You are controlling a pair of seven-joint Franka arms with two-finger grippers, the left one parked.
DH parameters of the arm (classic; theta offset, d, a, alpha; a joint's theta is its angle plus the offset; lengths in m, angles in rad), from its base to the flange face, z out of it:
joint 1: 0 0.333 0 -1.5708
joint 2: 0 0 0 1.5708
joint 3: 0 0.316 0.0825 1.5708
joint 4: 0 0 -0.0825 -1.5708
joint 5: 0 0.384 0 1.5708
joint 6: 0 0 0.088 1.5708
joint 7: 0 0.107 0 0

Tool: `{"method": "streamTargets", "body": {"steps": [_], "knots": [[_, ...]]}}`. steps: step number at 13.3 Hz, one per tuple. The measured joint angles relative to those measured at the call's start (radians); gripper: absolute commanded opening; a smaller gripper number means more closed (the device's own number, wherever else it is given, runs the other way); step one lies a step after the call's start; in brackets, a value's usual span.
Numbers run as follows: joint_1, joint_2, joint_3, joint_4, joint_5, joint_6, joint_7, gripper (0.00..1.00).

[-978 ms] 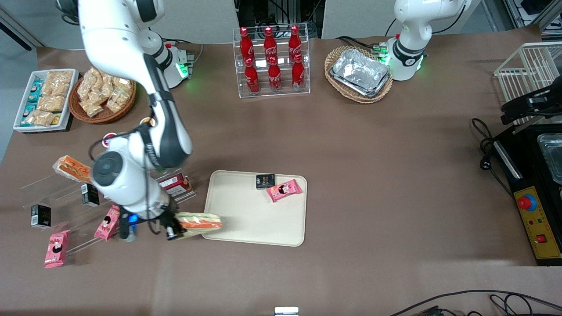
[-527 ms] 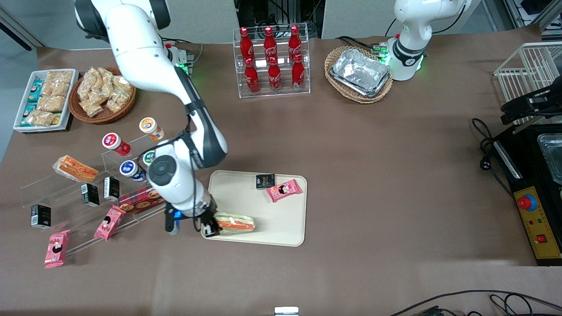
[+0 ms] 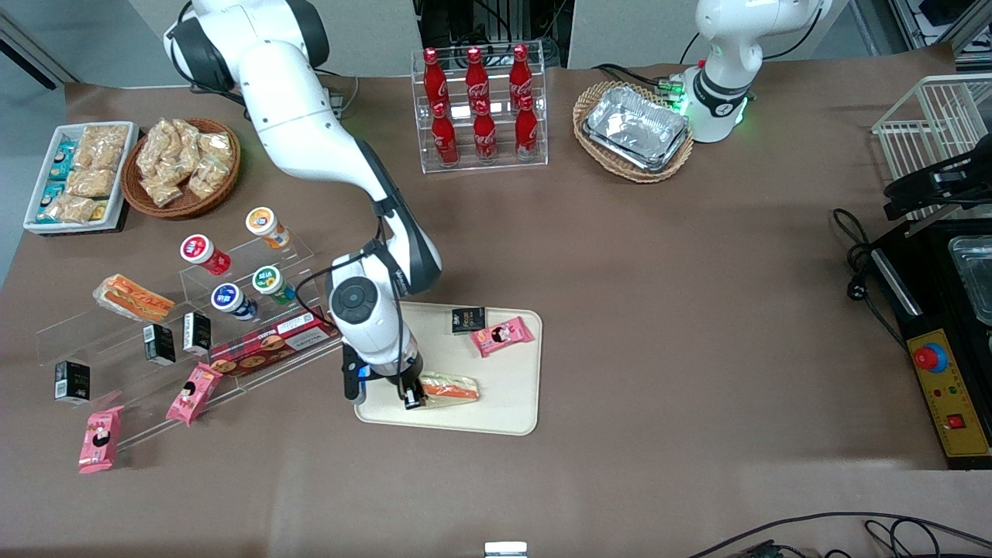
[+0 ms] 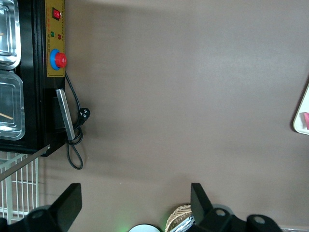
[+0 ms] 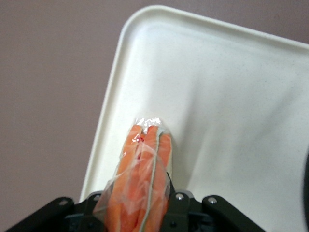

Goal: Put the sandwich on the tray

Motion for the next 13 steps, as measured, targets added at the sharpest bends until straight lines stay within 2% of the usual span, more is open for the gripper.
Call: {"method": "streamTargets", "body": {"steps": [1, 2, 3, 4, 7, 13], "knots": [[0.004, 0.012, 0.000, 0.002, -0.002, 0.012, 0.000, 0.36], [0.006, 0.013, -0.002, 0.003, -0.004, 0.016, 0.000, 0.50], [0.006, 0.013, -0.003, 0.004, -0.004, 0.016, 0.000, 0.78], [0.006, 0.013, -0.003, 0.004, -0.004, 0.015, 0.000, 1.00], [0.005, 0.016, -0.003, 0.004, -0.010, 0.042, -0.007, 1.00], [-0.003, 0.003, -0.013, 0.015, -0.012, 0.014, -0.169, 1.00]]}}
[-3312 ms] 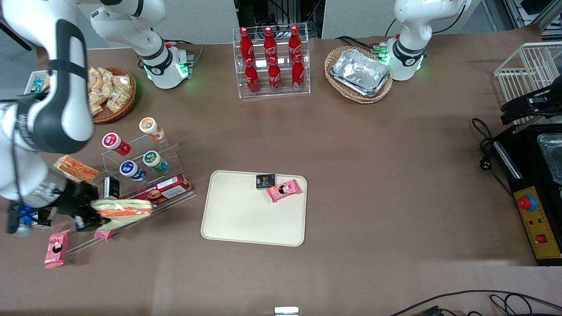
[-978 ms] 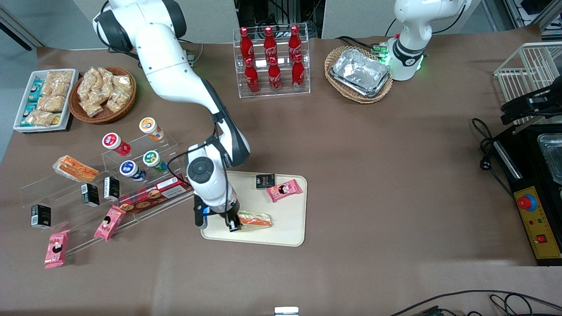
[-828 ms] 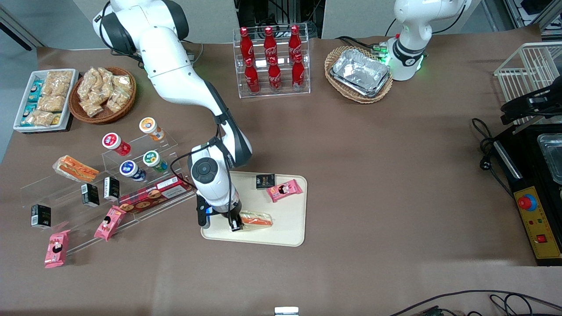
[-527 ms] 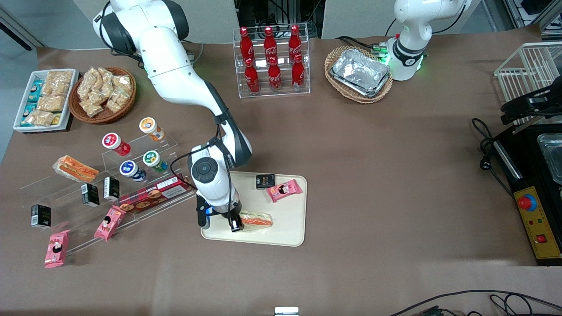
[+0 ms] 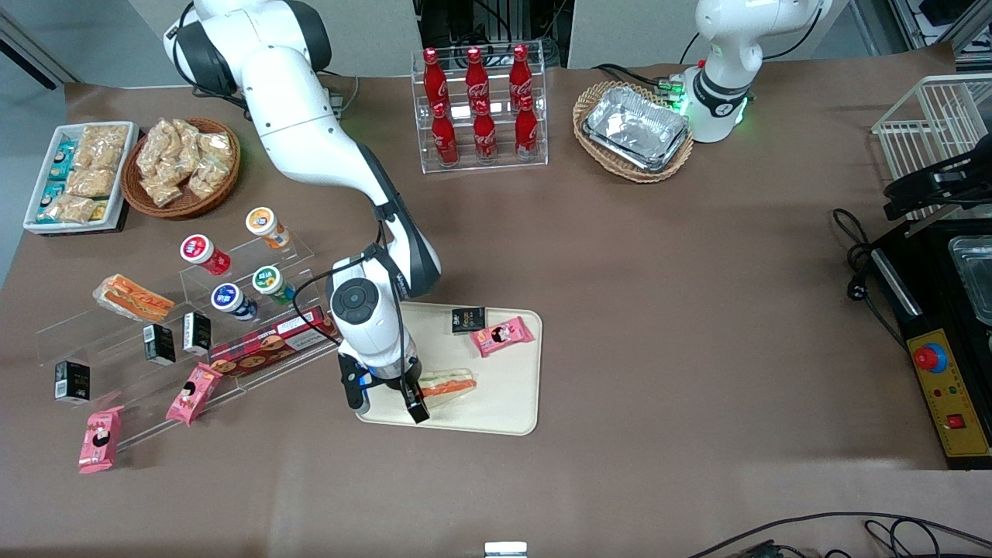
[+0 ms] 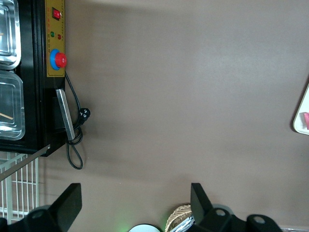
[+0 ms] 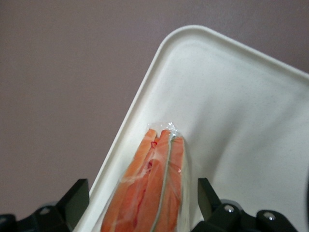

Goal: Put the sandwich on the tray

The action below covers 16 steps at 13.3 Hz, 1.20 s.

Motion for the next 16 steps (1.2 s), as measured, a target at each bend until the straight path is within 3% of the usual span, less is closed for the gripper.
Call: {"method": "streamTargets", "body": {"steps": [4, 8, 12, 16], "knots": [[-0.025, -0.075, -0.012, 0.064, 0.000, -0.191, -0.028, 1.00], [-0.088, -0.213, -0.012, 0.099, 0.000, -0.352, -0.185, 1.00], [-0.140, -0.329, -0.013, 0.102, -0.013, -0.499, -0.432, 1.00], [-0.253, -0.463, -0.012, 0.105, -0.019, -0.677, -0.707, 1.00]]}}
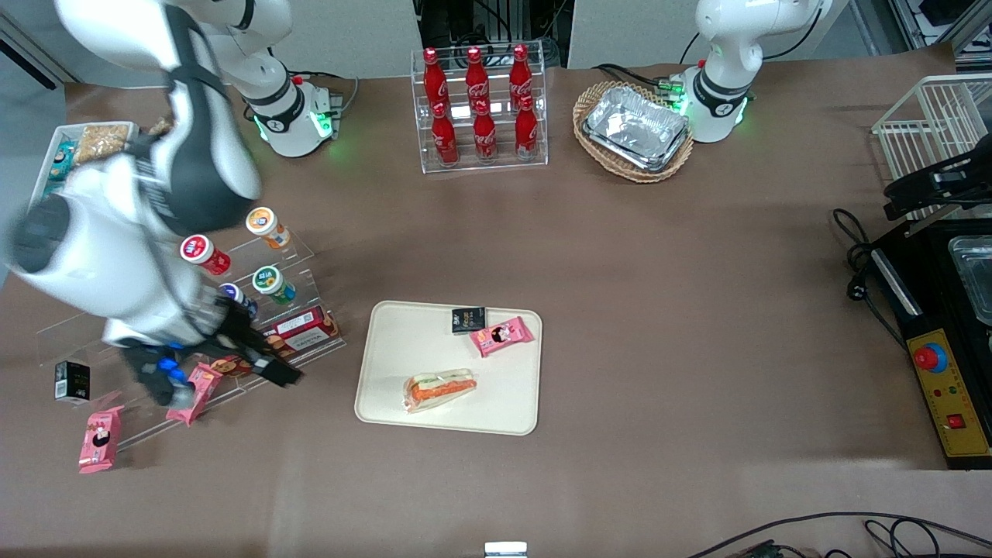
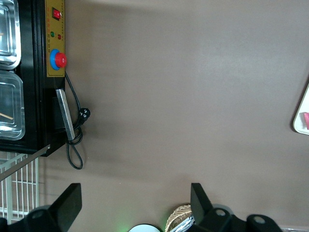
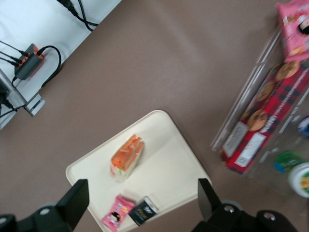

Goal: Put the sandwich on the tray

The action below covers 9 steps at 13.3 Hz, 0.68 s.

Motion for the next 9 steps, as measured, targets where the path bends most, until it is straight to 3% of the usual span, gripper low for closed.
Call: {"method": "streamTargets", "body": {"steps": [6, 9], "knots": [[-0.079, -0.111, 0.006, -0.019, -0.148, -0.091, -0.206, 1.00], [-0.210, -0.132, 0.087, -0.030, -0.194, -0.090, -0.327, 1.00]]}}
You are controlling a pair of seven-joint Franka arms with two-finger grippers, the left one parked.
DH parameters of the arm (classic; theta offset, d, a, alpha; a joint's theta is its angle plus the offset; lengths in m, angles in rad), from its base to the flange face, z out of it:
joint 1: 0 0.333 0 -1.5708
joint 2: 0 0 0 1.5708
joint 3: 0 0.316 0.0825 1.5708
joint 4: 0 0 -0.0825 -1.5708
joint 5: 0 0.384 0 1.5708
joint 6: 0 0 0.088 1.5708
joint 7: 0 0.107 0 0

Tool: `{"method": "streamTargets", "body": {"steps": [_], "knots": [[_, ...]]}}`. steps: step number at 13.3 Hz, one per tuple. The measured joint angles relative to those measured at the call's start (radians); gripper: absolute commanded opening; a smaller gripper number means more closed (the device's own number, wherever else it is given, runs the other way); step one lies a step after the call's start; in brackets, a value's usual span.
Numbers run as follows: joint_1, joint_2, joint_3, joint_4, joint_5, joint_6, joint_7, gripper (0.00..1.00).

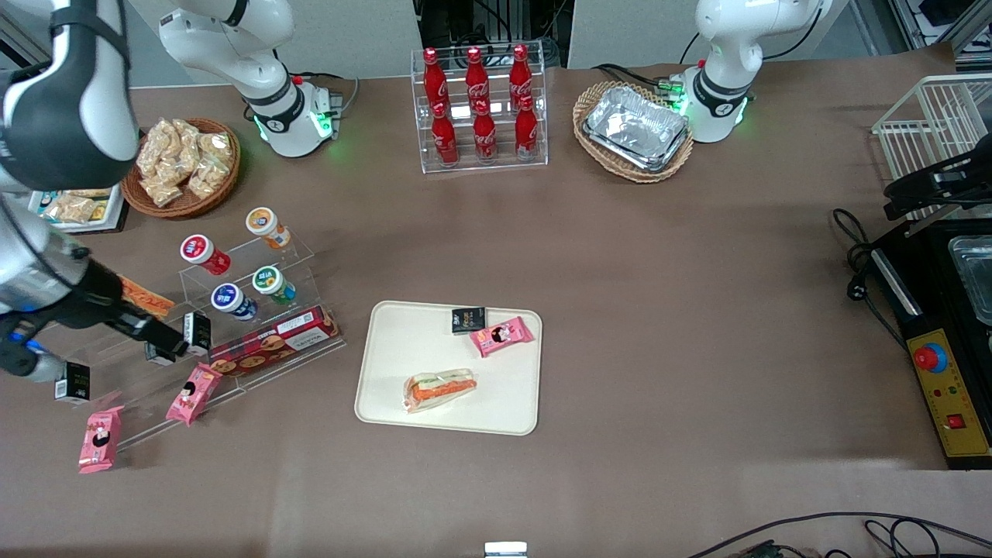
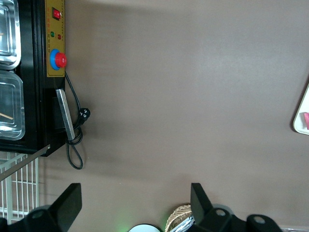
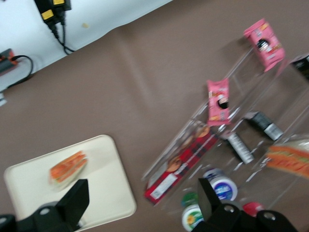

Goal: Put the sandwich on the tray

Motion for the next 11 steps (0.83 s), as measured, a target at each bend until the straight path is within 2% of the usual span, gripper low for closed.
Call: {"method": "streamTargets", "body": {"steps": [2, 4, 11], "knots": [[-0.056, -0.025, 0.039, -0.029, -0.067, 0.010, -0.045, 1.00], [-0.063, -0.054, 0.044, -0.054, -0.093, 0.011, -0.082, 1.00], [-0.157, -0.132, 0.044, -0.116, -0.113, 0.012, -0.249, 1.00]]}}
